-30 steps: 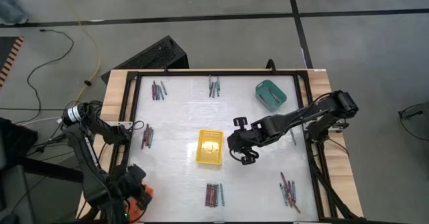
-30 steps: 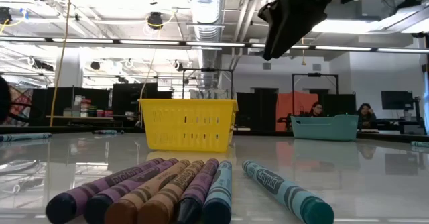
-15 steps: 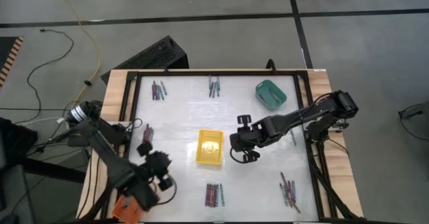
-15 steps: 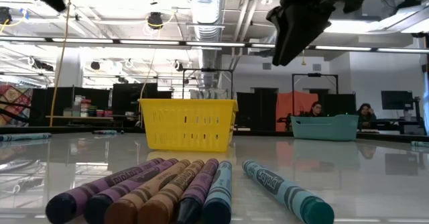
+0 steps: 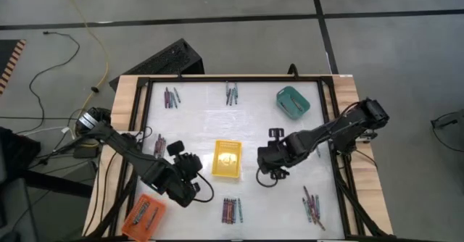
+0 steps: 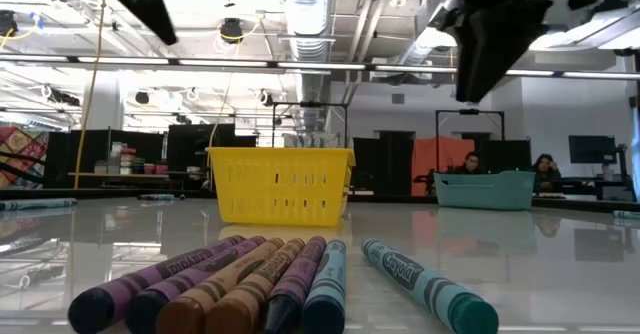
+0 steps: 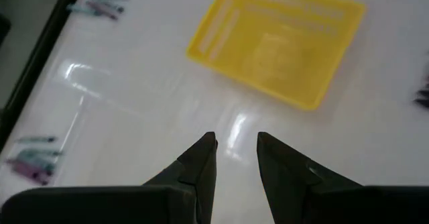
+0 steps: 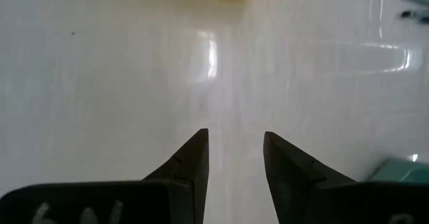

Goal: Sort crayons
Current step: Put the brown crayon into the green bin

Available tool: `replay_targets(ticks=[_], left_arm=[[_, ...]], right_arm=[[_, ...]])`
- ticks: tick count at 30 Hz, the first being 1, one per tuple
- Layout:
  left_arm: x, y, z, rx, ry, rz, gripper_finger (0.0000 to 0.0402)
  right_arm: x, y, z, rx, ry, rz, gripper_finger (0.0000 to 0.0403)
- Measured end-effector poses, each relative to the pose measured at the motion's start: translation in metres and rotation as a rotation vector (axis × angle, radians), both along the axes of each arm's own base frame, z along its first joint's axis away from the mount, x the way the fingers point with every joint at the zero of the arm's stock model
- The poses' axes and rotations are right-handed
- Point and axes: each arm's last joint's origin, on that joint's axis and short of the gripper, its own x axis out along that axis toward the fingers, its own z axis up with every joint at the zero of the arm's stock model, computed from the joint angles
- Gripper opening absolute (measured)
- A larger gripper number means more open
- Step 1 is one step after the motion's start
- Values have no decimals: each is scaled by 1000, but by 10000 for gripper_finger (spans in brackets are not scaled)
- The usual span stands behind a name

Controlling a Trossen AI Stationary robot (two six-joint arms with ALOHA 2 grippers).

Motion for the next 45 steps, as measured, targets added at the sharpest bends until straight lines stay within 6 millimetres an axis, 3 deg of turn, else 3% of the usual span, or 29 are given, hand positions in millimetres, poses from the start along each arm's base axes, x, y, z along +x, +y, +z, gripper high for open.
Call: replay_targets(ticks=[19, 30, 38, 45], left_arm=[[40, 33, 5, -87, 10, -213, 98], [54, 56, 7, -129, 13, -293, 98], [59, 66, 7, -114, 17, -317, 98], [62, 68, 8, -118, -11, -315, 98]], right_arm=[[-64, 93, -3, 177, -122, -204, 136], [-106, 157, -46, 301, 36, -439, 136], [-148, 197, -47, 439, 25, -646, 136], [-166, 228, -76, 496, 92, -695, 136]])
